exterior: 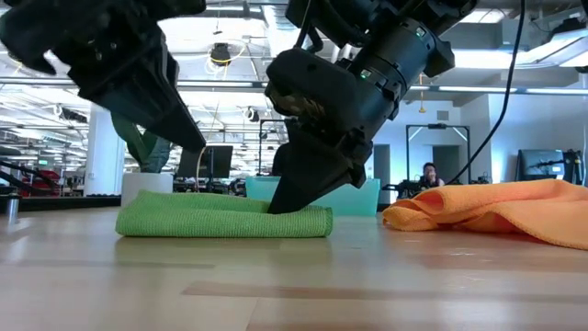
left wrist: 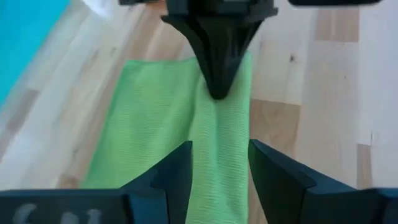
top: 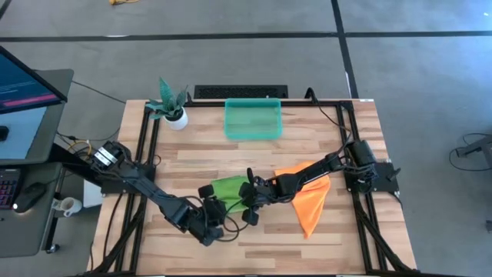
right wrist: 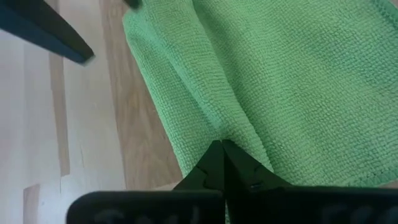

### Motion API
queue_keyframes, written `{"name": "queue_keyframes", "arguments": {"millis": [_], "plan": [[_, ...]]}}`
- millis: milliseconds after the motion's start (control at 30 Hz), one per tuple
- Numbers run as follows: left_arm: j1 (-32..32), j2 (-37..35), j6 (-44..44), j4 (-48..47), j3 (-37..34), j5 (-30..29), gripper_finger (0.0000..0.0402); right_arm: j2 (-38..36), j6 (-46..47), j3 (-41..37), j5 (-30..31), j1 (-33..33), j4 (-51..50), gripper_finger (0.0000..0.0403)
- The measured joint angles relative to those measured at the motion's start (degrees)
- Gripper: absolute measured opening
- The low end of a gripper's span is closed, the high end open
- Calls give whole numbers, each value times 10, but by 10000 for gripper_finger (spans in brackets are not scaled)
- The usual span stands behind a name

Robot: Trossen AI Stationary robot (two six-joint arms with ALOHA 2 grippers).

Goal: Roll towel into tight, uniform cylinder
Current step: Roll the green microfiber towel

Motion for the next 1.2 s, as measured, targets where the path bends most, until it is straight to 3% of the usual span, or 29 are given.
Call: {"name": "queue_keyframes", "arguments": {"millis": [500,800,1200], "plan": [[35,2,-15,131,-100,50,115,0,0,0,0,0,-4,13],[51,0,-128,126,-148,43,98,0,0,0,0,0,-4,18],[17,-2,-62,129,-96,18,95,0,0,0,0,0,-6,16]]}}
